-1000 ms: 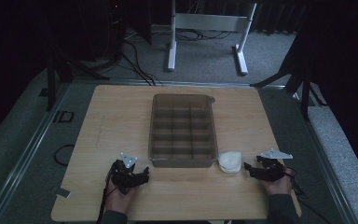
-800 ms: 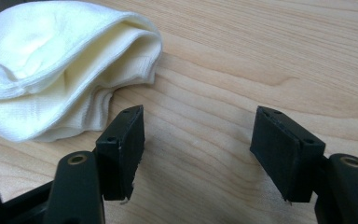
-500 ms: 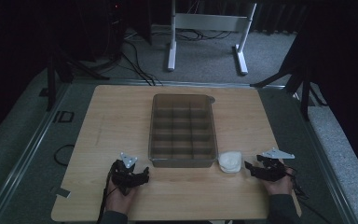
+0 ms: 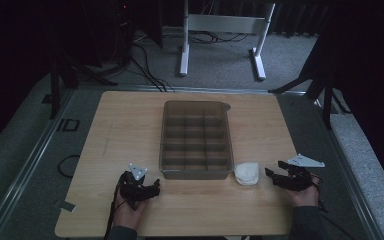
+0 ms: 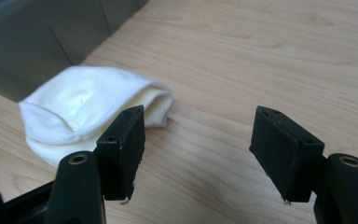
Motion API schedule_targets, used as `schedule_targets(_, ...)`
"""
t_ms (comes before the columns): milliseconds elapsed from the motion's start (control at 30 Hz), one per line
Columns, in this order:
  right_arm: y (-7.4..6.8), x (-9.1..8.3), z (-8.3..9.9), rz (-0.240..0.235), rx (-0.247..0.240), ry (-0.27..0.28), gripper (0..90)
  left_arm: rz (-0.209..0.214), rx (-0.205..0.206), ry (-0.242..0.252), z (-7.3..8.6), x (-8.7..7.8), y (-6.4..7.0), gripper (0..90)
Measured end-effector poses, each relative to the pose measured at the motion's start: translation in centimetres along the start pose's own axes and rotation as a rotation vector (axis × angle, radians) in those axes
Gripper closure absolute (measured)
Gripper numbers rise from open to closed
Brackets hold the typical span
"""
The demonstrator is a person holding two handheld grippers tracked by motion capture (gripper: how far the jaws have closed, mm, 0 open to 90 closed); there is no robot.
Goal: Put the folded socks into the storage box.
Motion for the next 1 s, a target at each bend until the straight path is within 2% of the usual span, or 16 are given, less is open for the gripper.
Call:
schedule_targets(333, 0.2, -0.8, -1.3, -0.006, -0.019, 0.023, 34.7, 0.001, 0.002, -0.001, 0.0, 0.0, 0.0, 15.6)
schedule_targets(500, 0.0, -1.4, -2.0, -0.027, -0.010, 0.045, 34.7, 0.002, 0.002, -0.001, 0.0, 0.0, 0.0, 15.6)
schedule_targets(1000, -0.5, -2.0, -3.4, -0.030, -0.055, 0.059, 34.7, 0.006, 0.006, -0.001, 0.0, 0.0, 0.1, 15.6)
Point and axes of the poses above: each handheld gripper's, and its own axes: x roughly forward along the jaws, z roughly out of its underside, y roughly to its right, the point moved 6 cm from there along x, roughly forward along the jaws, and after that the axes turned 4 degrees about -x, right-handed, at the moved point
